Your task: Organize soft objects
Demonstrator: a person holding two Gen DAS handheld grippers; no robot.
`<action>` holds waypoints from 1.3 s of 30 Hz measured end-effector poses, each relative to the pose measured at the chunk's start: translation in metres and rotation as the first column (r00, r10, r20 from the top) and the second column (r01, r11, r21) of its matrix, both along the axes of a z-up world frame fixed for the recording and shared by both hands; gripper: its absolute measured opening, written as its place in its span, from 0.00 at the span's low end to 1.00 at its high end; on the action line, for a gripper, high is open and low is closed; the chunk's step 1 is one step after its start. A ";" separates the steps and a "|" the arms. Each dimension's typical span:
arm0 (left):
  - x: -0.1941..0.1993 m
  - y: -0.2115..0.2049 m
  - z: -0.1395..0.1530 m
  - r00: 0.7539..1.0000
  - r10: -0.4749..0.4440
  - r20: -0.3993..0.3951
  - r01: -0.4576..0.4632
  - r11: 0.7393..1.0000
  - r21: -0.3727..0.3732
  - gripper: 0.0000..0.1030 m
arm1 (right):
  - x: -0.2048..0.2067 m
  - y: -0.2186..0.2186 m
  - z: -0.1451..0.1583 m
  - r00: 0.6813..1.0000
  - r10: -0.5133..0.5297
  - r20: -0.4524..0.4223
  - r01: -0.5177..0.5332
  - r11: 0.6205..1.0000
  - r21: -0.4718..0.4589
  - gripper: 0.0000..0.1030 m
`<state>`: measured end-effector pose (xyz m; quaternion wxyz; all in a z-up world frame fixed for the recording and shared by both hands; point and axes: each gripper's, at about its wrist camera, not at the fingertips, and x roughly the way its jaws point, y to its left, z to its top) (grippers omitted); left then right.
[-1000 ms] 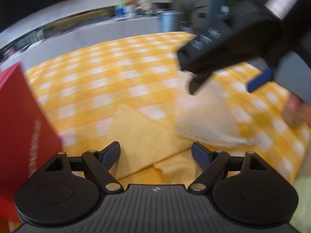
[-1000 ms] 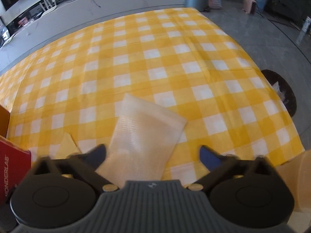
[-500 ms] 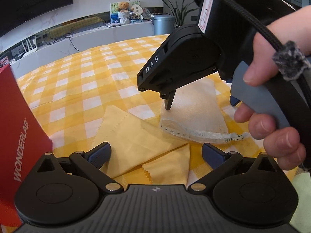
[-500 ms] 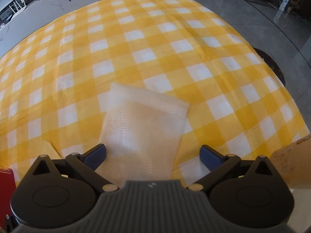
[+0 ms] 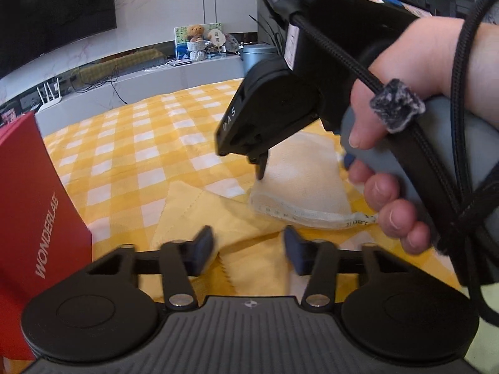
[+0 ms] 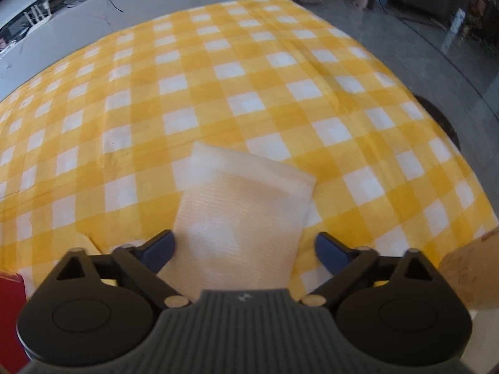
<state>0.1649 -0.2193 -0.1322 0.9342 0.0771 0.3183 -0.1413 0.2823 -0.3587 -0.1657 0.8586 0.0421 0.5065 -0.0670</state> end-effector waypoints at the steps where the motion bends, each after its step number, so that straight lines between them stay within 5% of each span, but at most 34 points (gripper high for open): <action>1: 0.001 -0.001 0.001 1.000 0.012 0.002 -0.012 1.000 0.023 0.27 | 0.000 0.000 0.003 1.000 0.014 0.010 -0.014 1.000 -0.004 0.66; 3: 0.003 -0.005 0.002 1.000 0.017 0.007 -0.018 0.997 0.076 0.06 | -0.001 0.000 0.007 0.999 0.031 0.010 -0.031 1.000 -0.003 0.46; 5: 0.008 -0.007 0.003 1.000 0.025 0.001 -0.025 0.994 0.104 0.06 | -0.002 -0.002 0.010 1.000 0.023 0.015 -0.023 1.000 -0.002 0.11; 6: 0.010 -0.007 0.005 1.000 0.028 -0.010 -0.027 0.995 0.101 0.06 | -0.002 -0.006 0.010 1.000 0.004 0.017 -0.004 1.000 0.005 0.01; 15: 0.002 0.005 0.034 0.991 0.091 0.096 -0.099 0.992 0.076 0.05 | -0.010 -0.042 0.036 0.992 -0.079 0.096 0.065 0.988 0.138 0.00; 25: -0.024 0.025 0.118 0.974 0.123 0.189 -0.120 0.992 -0.031 0.05 | -0.033 -0.070 0.063 0.972 -0.141 0.186 0.084 0.955 0.284 0.00; 35: -0.051 0.048 0.169 0.951 0.144 0.273 -0.155 0.988 0.021 0.05 | -0.049 -0.034 0.092 0.957 -0.001 0.289 -0.092 0.947 0.308 0.00; 39: -0.063 0.063 0.182 0.933 0.168 0.319 -0.192 0.981 0.043 0.05 | -0.061 0.000 0.112 0.934 0.103 0.341 -0.185 0.959 0.216 0.00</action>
